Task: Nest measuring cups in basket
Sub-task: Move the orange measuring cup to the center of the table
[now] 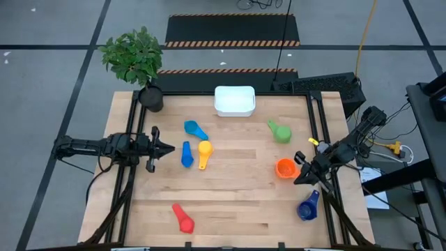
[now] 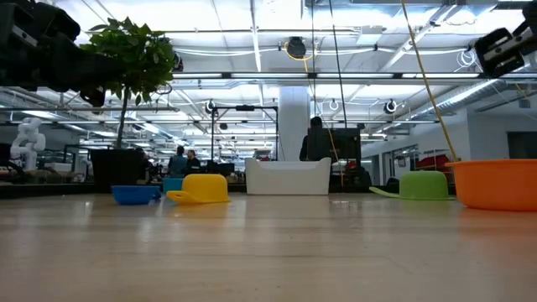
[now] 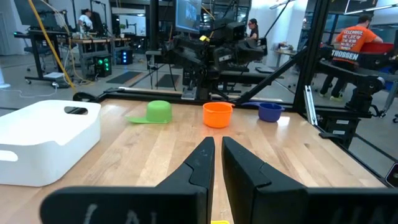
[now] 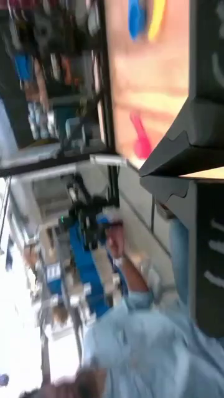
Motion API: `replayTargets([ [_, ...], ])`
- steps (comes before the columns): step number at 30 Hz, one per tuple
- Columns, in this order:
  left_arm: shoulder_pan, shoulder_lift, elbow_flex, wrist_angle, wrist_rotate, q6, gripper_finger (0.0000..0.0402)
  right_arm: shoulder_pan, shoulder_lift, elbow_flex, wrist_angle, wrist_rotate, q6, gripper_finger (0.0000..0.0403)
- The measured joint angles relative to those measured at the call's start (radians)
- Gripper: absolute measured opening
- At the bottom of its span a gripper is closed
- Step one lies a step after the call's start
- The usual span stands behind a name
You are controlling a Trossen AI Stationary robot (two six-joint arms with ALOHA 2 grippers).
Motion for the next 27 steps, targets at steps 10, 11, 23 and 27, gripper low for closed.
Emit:
replayTargets([
  [10,0.000,0.000,0.000,0.000,0.000,0.000,0.0033,0.000,0.378,0.419,-0.211,0.070,-0.082,0.0000],
  [11,0.000,0.000,0.000,-0.001,0.000,0.000,0.0033,0.000,0.414,0.468,-0.260,0.074,-0.074,0.0000],
  [23,0.000,0.000,0.000,0.001,0.000,-0.001,0.0033,0.000,0.772,0.945,-0.898,0.291,0.149,0.0001],
  [27,0.000,0.000,0.000,0.001,0.000,-0.001,0.0033,0.000,0.830,0.979,-0.988,0.306,0.218,0.0017],
])
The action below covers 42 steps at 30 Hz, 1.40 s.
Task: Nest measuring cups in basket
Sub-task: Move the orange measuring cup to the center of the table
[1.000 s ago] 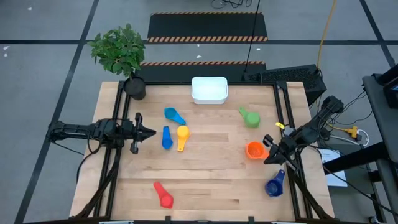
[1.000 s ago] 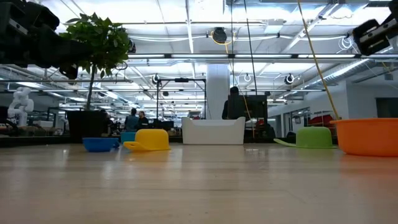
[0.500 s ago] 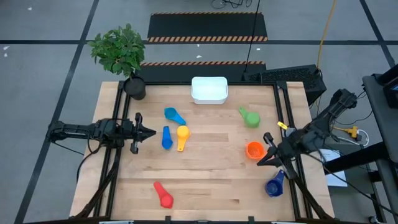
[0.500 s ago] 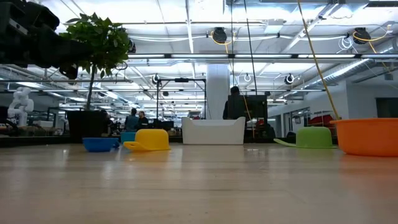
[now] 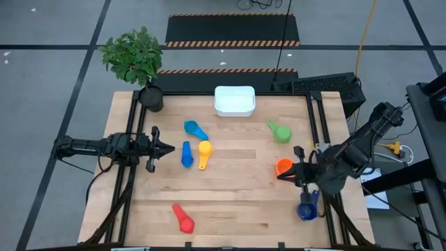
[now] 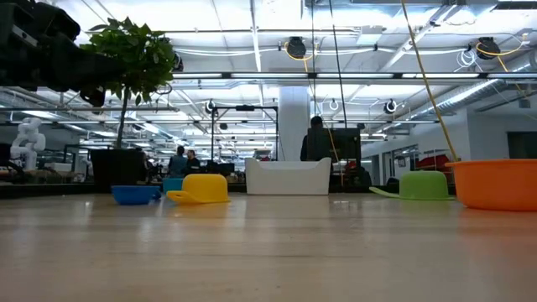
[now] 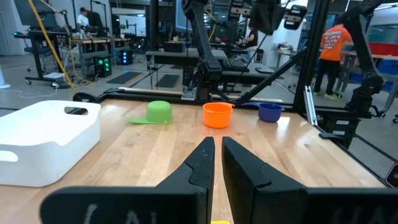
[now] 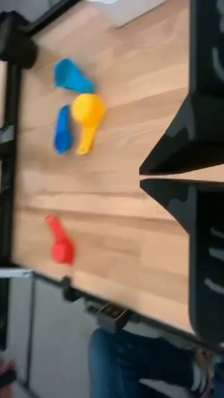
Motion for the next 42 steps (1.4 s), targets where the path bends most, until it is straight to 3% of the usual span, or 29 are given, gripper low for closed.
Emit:
replayTargets([
  [12,0.001,0.000,0.000,0.001,-0.004,0.006,0.0033,0.000,0.135,0.000,-0.277,0.021,0.310,0.0091],
  [27,0.001,0.000,0.000,0.001,-0.006,0.003,0.0033,0.019,0.288,0.000,-0.548,-0.471,0.731,0.0099],
  [34,0.001,0.000,0.000,0.001,-0.008,-0.043,0.0033,0.055,0.287,0.000,-0.558,-0.500,0.822,0.0116],
  [42,0.001,0.000,0.000,0.000,-0.007,-0.140,0.0033,0.052,0.287,-0.068,-0.540,-0.464,0.767,0.0211],
])
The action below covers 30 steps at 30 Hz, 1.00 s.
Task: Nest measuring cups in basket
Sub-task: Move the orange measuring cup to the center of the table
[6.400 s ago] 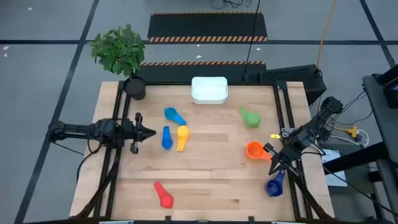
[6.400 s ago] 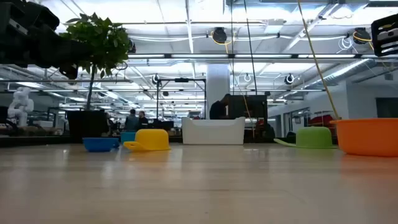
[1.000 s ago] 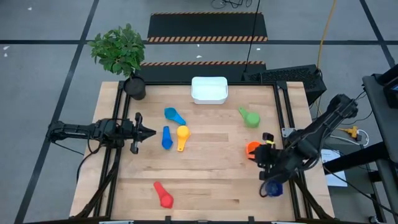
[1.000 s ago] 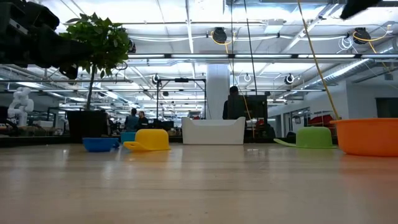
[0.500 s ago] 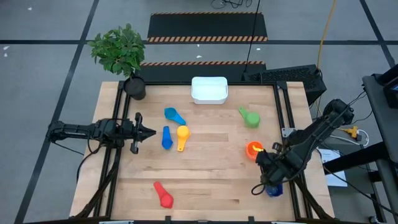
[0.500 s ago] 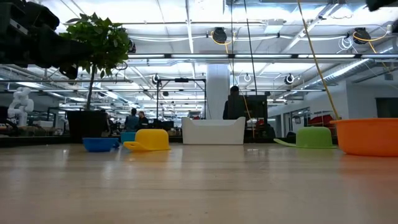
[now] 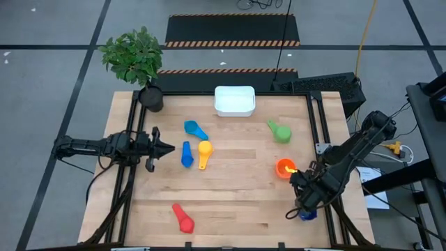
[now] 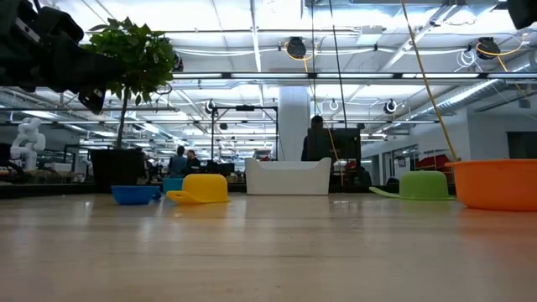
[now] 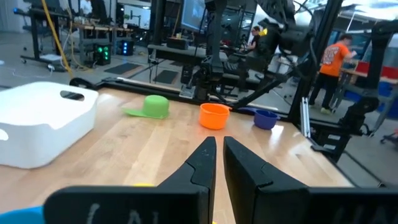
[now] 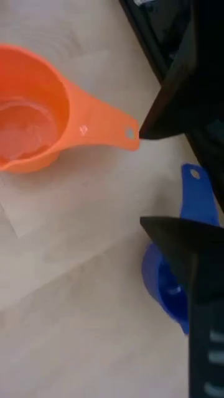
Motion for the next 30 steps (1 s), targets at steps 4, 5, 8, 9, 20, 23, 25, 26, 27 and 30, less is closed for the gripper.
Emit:
replayTargets([
  [4,0.000,0.000,0.000,0.000,0.001,-0.020,0.0033,0.000,0.000,-0.045,0.011,0.042,-0.020,0.0263],
  [5,0.000,0.000,0.000,0.000,0.001,-0.020,0.0033,0.000,0.000,-0.056,0.011,0.049,-0.021,0.0274],
  [8,0.000,0.000,0.000,0.000,0.001,-0.020,0.0033,0.000,0.000,-0.094,0.011,0.052,-0.022,0.0296],
  [9,0.000,0.000,0.000,0.003,0.001,-0.020,0.0033,0.000,0.000,-0.105,0.011,0.055,-0.022,0.0301],
  [20,-0.002,0.000,0.000,0.025,0.017,-0.017,0.0033,-0.044,-0.009,-0.209,0.069,0.069,-0.030,0.0309],
  [23,-0.002,0.000,0.000,0.025,0.017,-0.017,0.0033,-0.057,-0.029,-0.231,0.075,0.072,-0.022,0.0309],
  [25,-0.001,0.000,0.000,0.025,0.018,-0.017,0.0033,-0.064,-0.047,-0.250,0.089,0.073,-0.023,0.0309],
  [26,-0.001,0.000,0.000,0.025,0.017,-0.017,0.0033,-0.068,-0.058,-0.261,0.106,0.072,-0.023,0.0309],
  [27,-0.001,0.000,0.000,0.025,0.018,-0.017,0.0033,-0.072,-0.070,-0.273,0.129,0.071,-0.024,0.0309],
  [30,-0.001,0.000,0.000,0.025,0.018,-0.017,0.0033,-0.085,-0.105,-0.318,0.199,0.068,-0.026,0.0309],
])
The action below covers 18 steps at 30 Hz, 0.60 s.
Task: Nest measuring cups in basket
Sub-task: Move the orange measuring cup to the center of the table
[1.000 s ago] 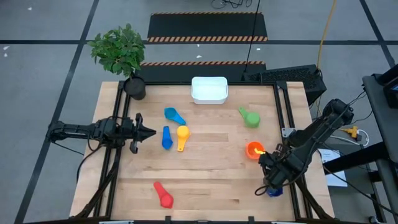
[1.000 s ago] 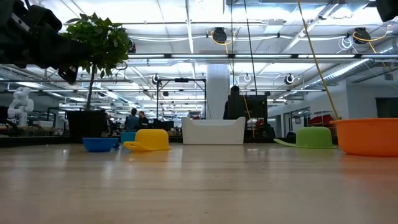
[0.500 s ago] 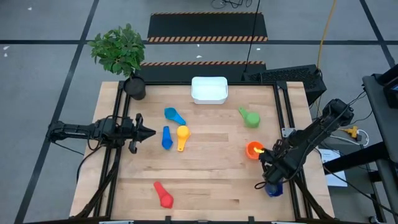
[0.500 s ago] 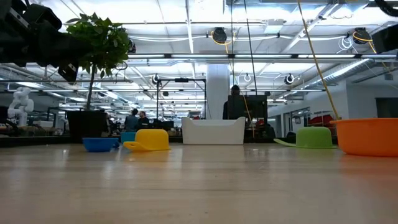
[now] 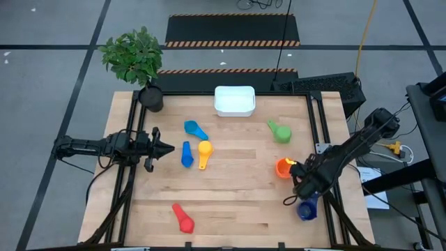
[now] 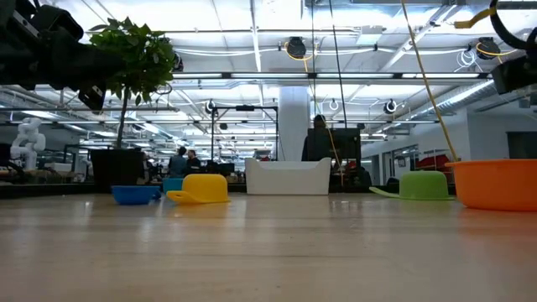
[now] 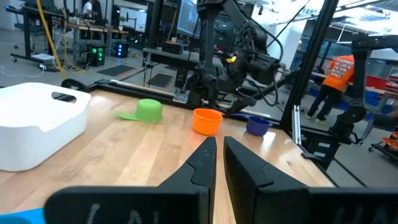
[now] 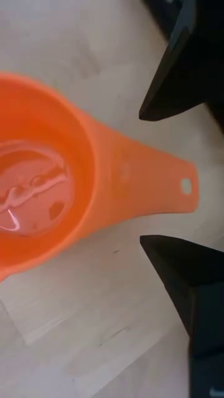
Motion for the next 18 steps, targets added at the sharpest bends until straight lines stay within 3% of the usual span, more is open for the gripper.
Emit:
replayTargets([
  [8,0.000,0.000,0.000,0.013,0.000,0.000,0.0033,-0.023,-0.038,-0.097,0.072,-0.028,-0.006,0.0297],
  [18,0.000,0.000,0.000,0.019,0.001,-0.020,0.0033,-0.023,-0.038,-0.103,0.082,-0.028,-0.049,0.0200],
])
